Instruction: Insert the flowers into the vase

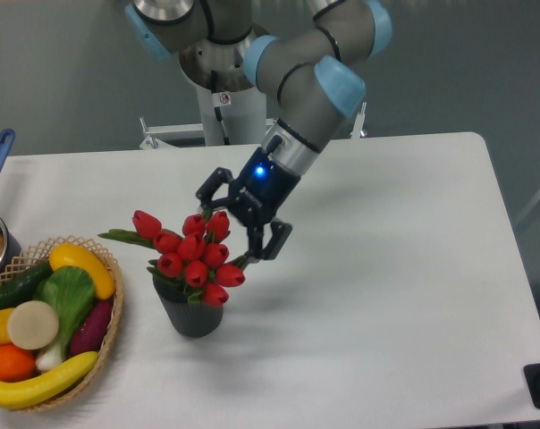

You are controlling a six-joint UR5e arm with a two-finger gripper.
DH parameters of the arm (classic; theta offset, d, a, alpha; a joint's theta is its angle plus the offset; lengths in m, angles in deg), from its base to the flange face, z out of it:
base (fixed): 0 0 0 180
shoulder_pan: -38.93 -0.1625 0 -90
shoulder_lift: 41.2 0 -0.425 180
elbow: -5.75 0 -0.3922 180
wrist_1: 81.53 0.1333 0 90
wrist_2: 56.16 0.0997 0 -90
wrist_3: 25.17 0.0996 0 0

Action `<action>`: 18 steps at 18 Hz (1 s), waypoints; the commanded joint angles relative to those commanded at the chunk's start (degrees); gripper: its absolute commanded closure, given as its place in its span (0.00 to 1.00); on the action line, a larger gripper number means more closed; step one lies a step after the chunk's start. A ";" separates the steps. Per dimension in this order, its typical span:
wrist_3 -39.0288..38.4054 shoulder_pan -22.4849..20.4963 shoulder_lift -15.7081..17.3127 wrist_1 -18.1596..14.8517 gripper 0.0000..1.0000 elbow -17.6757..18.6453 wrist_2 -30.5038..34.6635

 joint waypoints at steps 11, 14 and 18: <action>0.70 -6.24 6.24 -4.91 0.00 -7.38 18.12; 13.66 -9.31 7.48 -13.60 0.00 -9.66 20.40; 30.46 -12.75 8.27 -22.39 0.00 -12.39 23.83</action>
